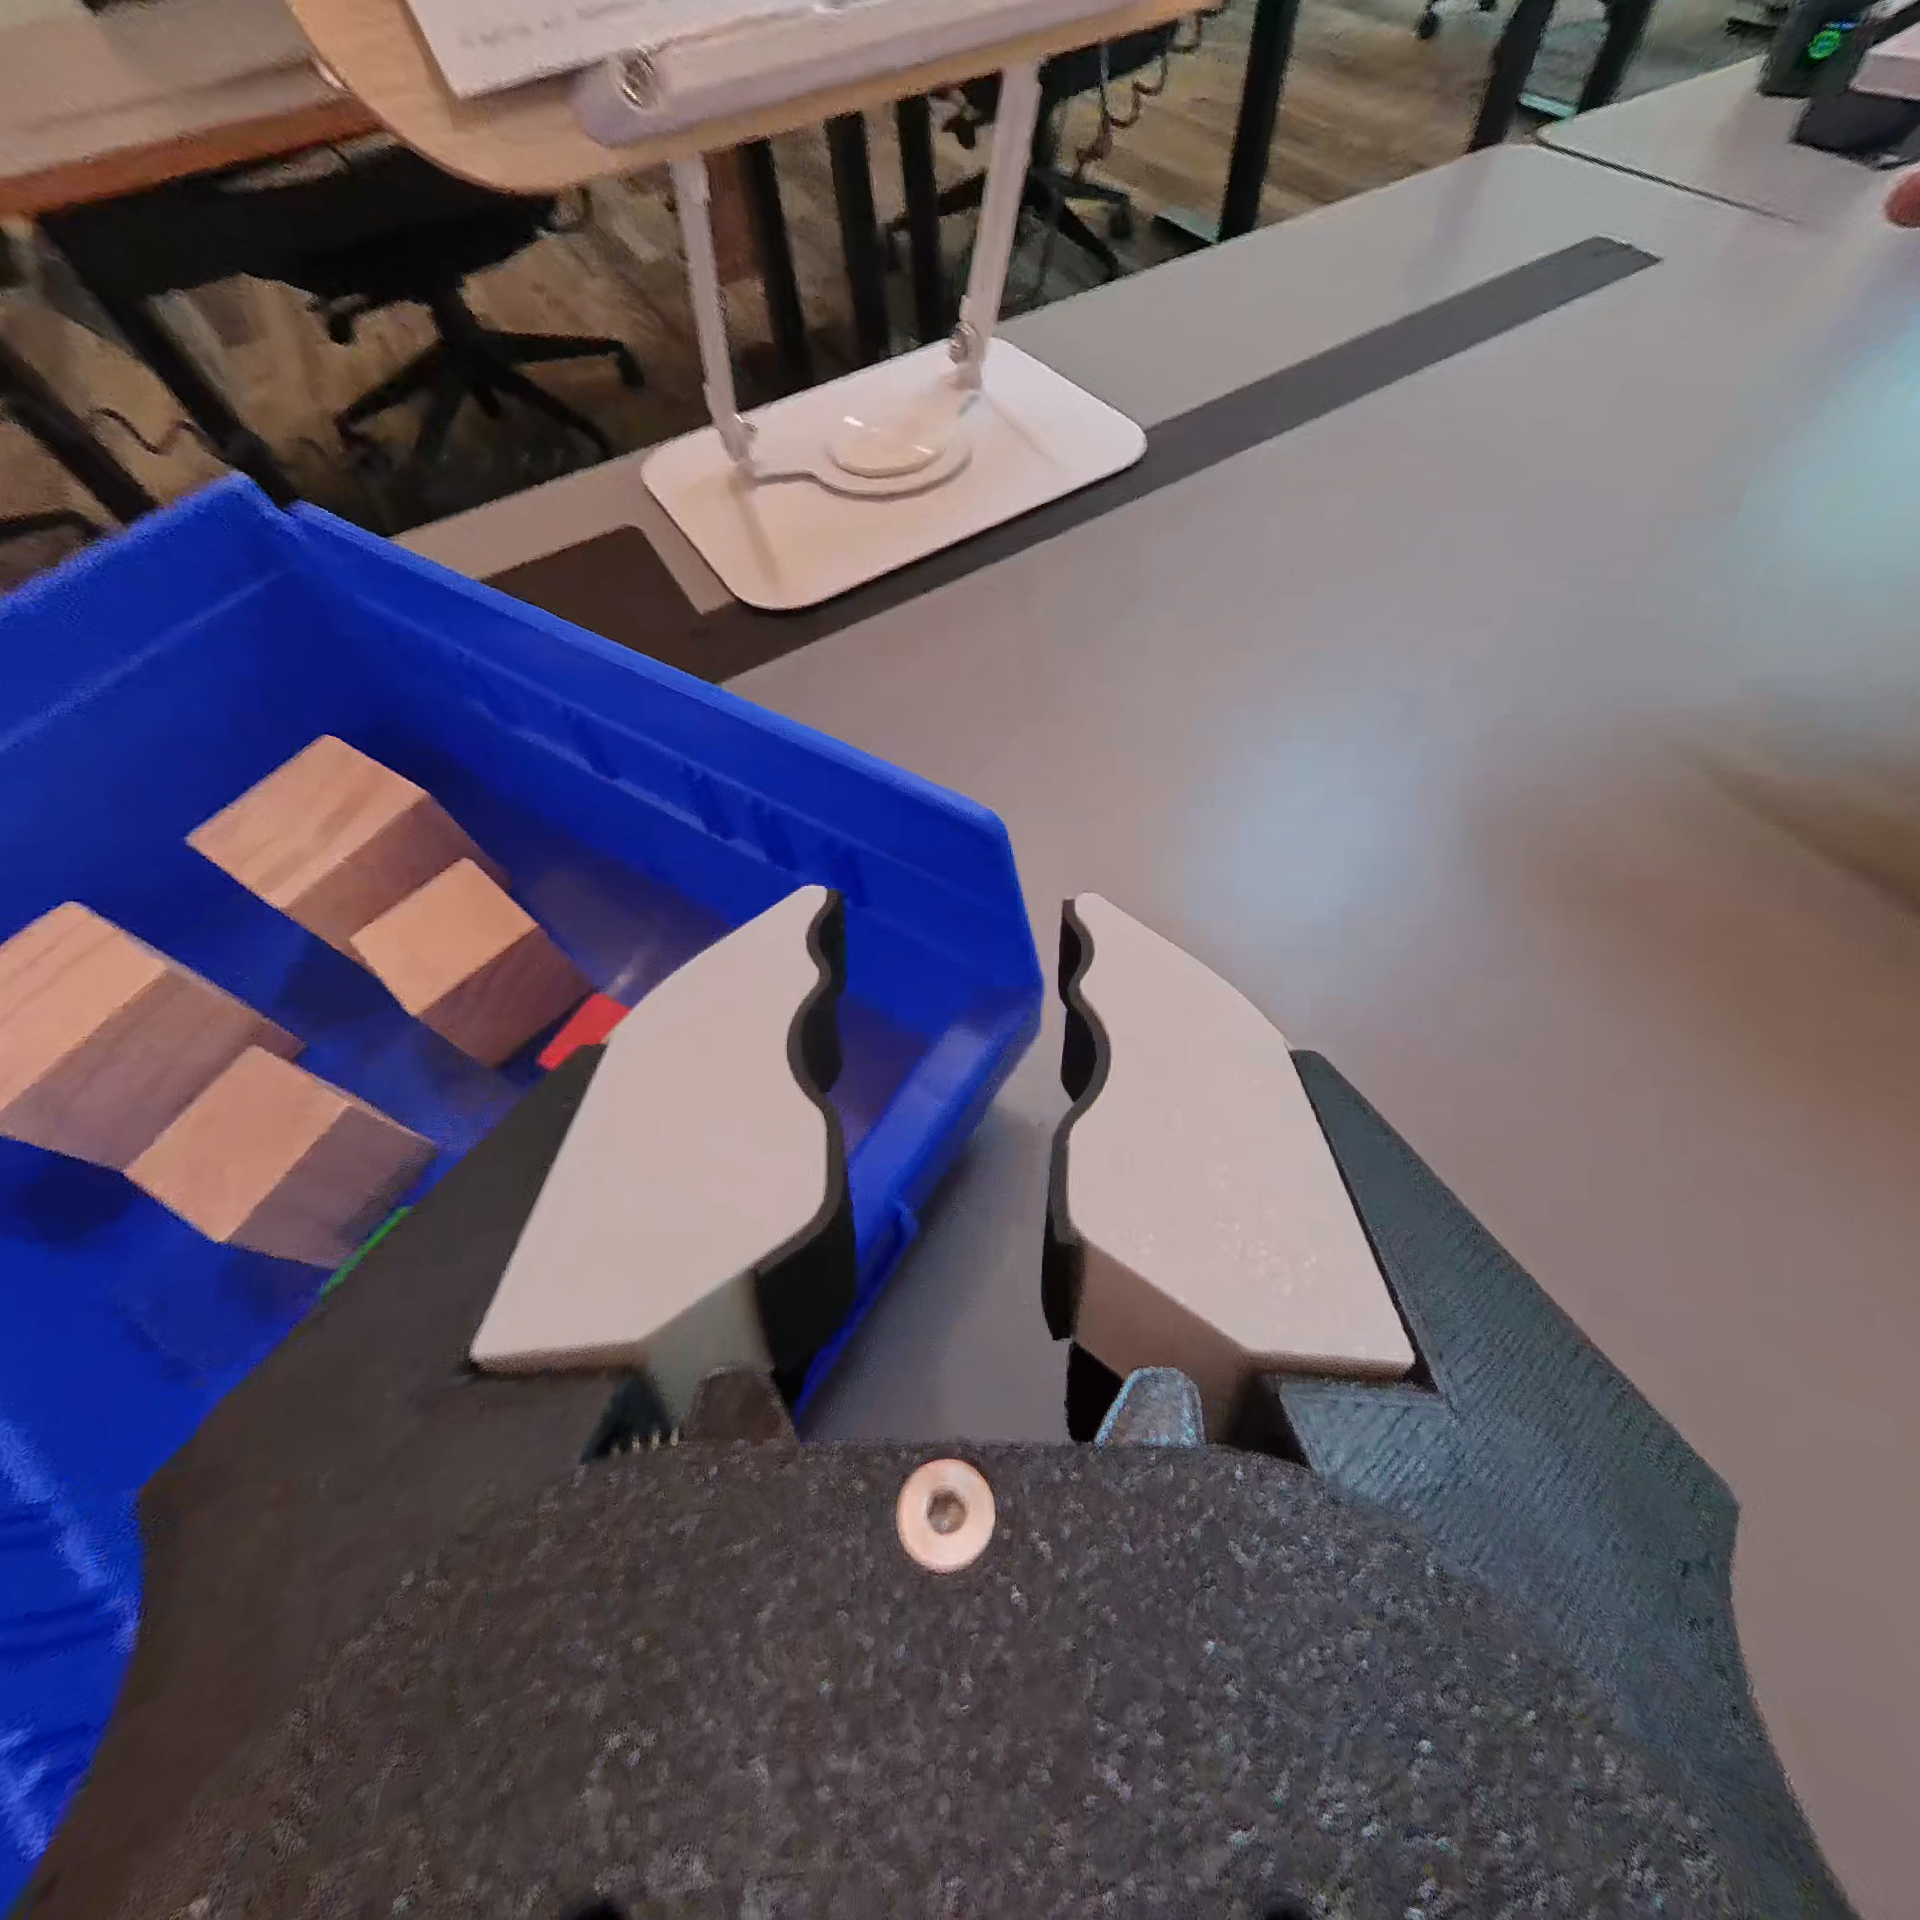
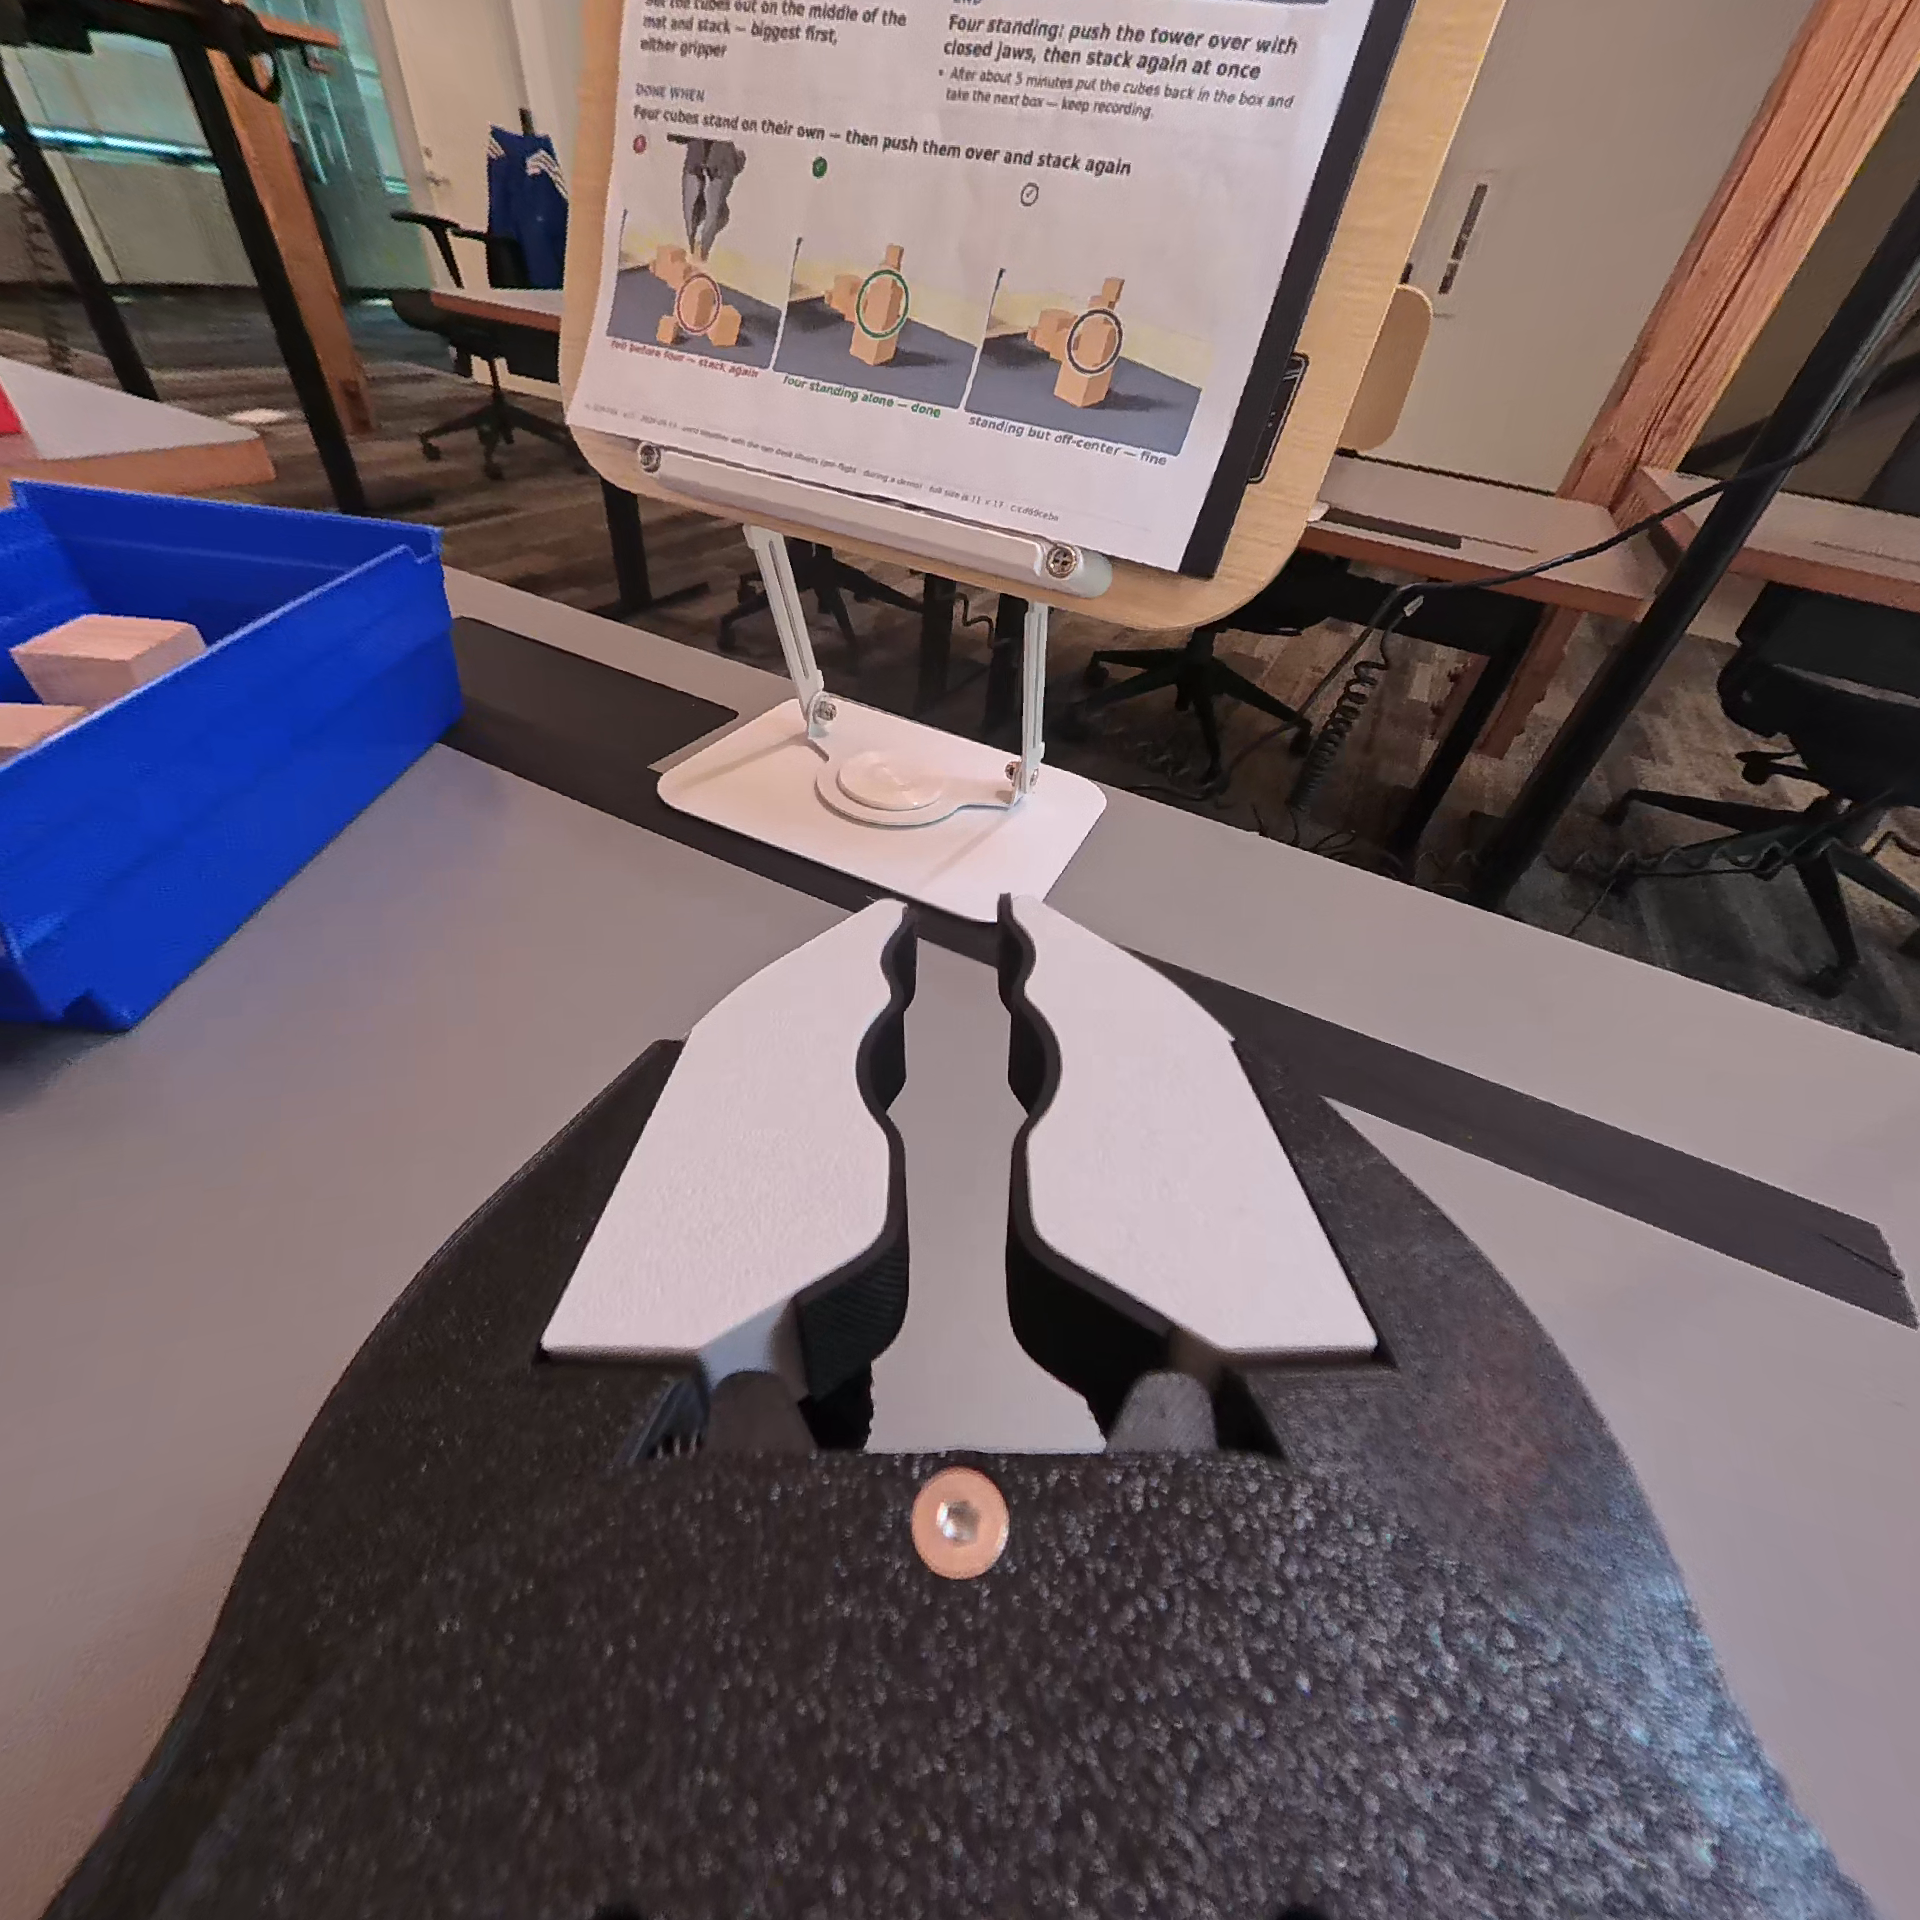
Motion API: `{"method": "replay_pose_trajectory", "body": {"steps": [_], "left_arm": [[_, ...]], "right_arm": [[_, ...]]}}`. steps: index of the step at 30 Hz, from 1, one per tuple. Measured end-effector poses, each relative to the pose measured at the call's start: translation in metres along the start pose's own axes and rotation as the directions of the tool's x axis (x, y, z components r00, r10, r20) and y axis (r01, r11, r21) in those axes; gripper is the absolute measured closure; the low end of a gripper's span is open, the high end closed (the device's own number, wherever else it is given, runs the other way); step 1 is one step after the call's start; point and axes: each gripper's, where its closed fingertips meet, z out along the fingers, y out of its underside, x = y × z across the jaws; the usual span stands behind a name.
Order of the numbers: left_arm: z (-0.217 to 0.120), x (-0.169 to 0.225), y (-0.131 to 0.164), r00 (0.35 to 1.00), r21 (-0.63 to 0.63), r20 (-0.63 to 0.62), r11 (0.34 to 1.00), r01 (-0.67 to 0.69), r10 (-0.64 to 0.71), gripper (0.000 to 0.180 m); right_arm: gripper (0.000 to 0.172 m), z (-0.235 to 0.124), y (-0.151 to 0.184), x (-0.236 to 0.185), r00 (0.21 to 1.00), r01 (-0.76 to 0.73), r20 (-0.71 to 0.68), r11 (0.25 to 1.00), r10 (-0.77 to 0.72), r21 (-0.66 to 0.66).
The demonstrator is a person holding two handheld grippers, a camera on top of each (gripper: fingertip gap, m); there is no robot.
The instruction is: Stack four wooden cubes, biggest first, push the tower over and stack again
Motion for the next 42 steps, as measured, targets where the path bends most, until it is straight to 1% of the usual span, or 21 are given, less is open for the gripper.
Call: {"method": "replay_pose_trajectory", "body": {"steps": [2, 4, 6, 7, 10, 14, 17, 19, 22, 24, 25, 26, 28, 30, 31, 33, 35, 38, 42], "left_arm": [[0.012, 0.008, 0.008, 1.0, -0.024, 0.0, 0.999, -0.021, 0.021, 0.14], [0.027, 0.014, 0.015, 0.997, -0.049, 0.03, 0.996, -0.07, 0.071, 0.143], [0.038, 0.008, 0.019, 0.988, -0.085, 0.1, 0.99, -0.111, 0.119, 0.153], [0.042, 0.002, 0.02, 0.981, -0.101, 0.134, 0.987, -0.127, 0.14, 0.152], [0.046, -0.003, 0.018, 0.989, -0.088, 0.136, 0.995, -0.037, 0.048, 0.156], [0.048, -0.029, 0.018, 0.965, -0.086, 0.257, 0.996, -0.026, 0.047, 0.161], [0.048, -0.045, 0.02, 0.957, -0.086, 0.287, 0.996, -0.008, 0.033, 0.162], [0.045, -0.046, 0.02, 0.962, -0.087, 0.271, 0.996, -0.019, 0.042, 0.161], [0.024, -0.048, 0.004, 0.969, -0.018, 0.243, 0.999, -0.037, 0.041, 0.158], [0.003, -0.06, -0.011, 0.973, 0.037, 0.229, 0.999, -0.038, 0.029, 0.156], [-0.009, -0.07, -0.02, 0.974, 0.066, 0.226, 0.997, -0.047, 0.031, 0.157], [-0.019, -0.085, -0.026, 0.971, 0.067, 0.233, 0.996, -0.064, 0.046, 0.158], [-0.033, -0.118, -0.029, 0.967, 0.0, 0.236, 0.995, -0.101, 0.098, 0.155], [-0.042, -0.154, -0.034, 0.958, -0.053, 0.243, 0.988, -0.145, 0.153, 0.157], [-0.043, -0.17, -0.035, 0.956, -0.083, 0.229, 0.982, -0.17, 0.184, 0.156], [-0.038, -0.198, -0.029, 0.953, -0.184, 0.186, 0.961, -0.205, 0.239, 0.154], [-0.028, -0.219, -0.017, 0.949, -0.3, 0.104, 0.919, -0.257, 0.299, 0.15], [-0.011, -0.25, 0.0, 0.923, -0.455, 0.025, 0.827, -0.332, 0.384, 0.147], [0.015, -0.278, 0.026, 0.926, -0.605, -0.057, 0.725, -0.33, 0.373, 0.143]], "right_arm": [[0.157, 0.001, 0.002, -0.004, 1.0, 0.009, 0.007, 1.0, -0.009, -0.007], [0.157, 0.002, 0.003, -0.009, 1.0, 0.023, 0.013, 1.0, -0.023, -0.011], [0.157, 0.002, 0.002, -0.011, 0.999, 0.033, 0.018, 0.999, -0.033, -0.012], [0.157, 0.002, 0.002, -0.012, 0.999, 0.033, 0.02, 0.999, -0.033, -0.01], [0.157, 0.0, -0.001, -0.01, 1.0, 0.024, 0.02, 1.0, -0.024, -0.001], [0.157, -0.001, -0.002, -0.008, 1.0, 0.016, 0.019, 1.0, -0.016, 0.003], [0.158, -0.001, -0.003, -0.009, 1.0, 0.019, 0.021, 1.0, -0.02, 0.007], [0.157, -0.002, -0.004, -0.009, 1.0, 0.022, 0.022, 1.0, -0.022, 0.008], [0.157, -0.007, -0.01, -0.007, 0.999, 0.022, 0.027, 1.0, -0.023, 0.017], [0.157, -0.014, -0.018, -0.004, 0.999, 0.012, 0.034, 0.999, -0.013, 0.033], [0.157, -0.018, -0.022, -0.003, 0.999, 0.003, 0.04, 0.999, -0.005, 0.044], [0.157, -0.023, -0.025, -0.002, 0.999, -0.004, 0.045, 0.999, 0.001, 0.053], [0.157, -0.033, -0.028, -0.001, 0.999, -0.01, 0.053, 0.998, 0.007, 0.063], [0.157, -0.041, -0.025, 0.0, 0.998, -0.021, 0.062, 0.998, 0.017, 0.058], [0.157, -0.044, -0.022, 0.0, 0.997, -0.031, 0.07, 0.998, 0.028, 0.053], [0.157, -0.049, -0.017, -0.002, 0.995, -0.057, 0.086, 0.997, 0.052, 0.046], [0.157, -0.051, -0.015, -0.005, 0.991, -0.076, 0.111, 0.996, 0.071, 0.043], [0.156, -0.055, -0.014, -0.015, 0.987, -0.069, 0.152, 0.996, 0.061, 0.053], [0.156, -0.065, -0.011, -0.02, 0.984, -0.034, 0.178, 0.997, 0.021, 0.069]]}}
